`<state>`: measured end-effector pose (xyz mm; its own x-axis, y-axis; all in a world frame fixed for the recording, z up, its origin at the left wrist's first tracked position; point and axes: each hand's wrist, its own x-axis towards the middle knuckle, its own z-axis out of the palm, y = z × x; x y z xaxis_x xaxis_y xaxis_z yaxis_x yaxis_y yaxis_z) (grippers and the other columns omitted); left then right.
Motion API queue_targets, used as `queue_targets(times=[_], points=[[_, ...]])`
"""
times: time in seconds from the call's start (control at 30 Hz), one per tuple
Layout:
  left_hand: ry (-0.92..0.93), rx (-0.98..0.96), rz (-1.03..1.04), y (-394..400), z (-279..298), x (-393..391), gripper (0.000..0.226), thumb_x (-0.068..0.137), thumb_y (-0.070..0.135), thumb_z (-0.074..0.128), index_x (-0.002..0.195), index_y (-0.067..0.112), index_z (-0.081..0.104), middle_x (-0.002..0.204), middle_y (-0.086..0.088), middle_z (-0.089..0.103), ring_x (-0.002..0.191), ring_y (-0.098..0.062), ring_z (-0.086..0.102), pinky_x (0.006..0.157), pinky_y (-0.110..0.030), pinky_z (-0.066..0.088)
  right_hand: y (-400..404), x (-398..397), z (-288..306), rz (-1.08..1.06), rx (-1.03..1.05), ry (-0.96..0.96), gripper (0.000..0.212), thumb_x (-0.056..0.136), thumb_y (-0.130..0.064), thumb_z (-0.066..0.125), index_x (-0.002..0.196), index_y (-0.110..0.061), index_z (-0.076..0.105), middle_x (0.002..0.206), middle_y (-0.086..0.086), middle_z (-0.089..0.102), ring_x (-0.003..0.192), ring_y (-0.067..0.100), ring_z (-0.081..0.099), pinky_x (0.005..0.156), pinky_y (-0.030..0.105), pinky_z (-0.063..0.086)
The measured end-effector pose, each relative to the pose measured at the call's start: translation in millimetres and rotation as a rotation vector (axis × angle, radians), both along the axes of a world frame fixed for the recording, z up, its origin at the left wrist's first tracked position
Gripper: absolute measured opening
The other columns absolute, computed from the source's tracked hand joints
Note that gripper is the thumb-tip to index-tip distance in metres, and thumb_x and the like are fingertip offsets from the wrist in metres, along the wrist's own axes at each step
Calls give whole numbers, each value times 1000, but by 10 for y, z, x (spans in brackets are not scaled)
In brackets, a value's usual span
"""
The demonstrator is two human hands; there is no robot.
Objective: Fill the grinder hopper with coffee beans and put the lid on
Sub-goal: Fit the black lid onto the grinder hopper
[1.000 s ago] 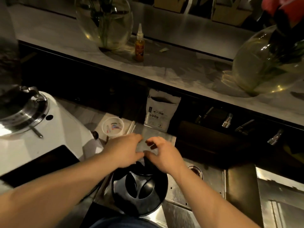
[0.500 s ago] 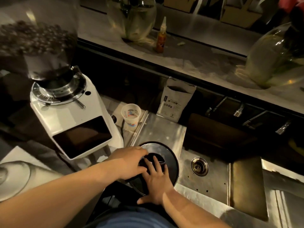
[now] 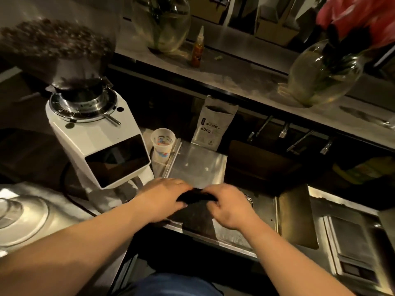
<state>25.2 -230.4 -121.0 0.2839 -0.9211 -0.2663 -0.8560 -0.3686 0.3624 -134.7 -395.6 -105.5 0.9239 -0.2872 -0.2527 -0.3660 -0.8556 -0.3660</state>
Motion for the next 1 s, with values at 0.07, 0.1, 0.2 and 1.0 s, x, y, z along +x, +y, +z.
queue_targets(times=[0.07,0.1,0.2,1.0], points=[[129,-104,107,1,166,10,28,101,45,63,128,38,63,118,9,70,112,-18,67,97,-41,54,-68,-53,265,-103,77,-55,38,83,-31,52,112,-26,76,103,-2,76,102,25,70,86,39,55],[199,-163,140,7,254,2,21,101,44,64,122,38,65,109,9,71,103,-15,68,91,-42,56,-97,-86,393,-141,110,-100,36,84,-31,54,111,-27,77,104,-5,75,101,21,70,88,39,57],[330,-382,179,16,529,-26,13,101,43,66,112,37,66,96,11,70,92,-11,67,85,-47,57,-178,-176,725,-153,98,-313,43,88,-24,67,129,-36,72,126,-15,69,121,8,63,105,26,51],[-631,-1015,95,1315,3126,592,115,69,76,81,163,26,35,176,-9,1,164,-32,-8,129,-64,14,413,1478,3212,29,477,-1156,71,89,-46,88,144,-64,47,152,-6,59,139,20,61,114,53,54]])
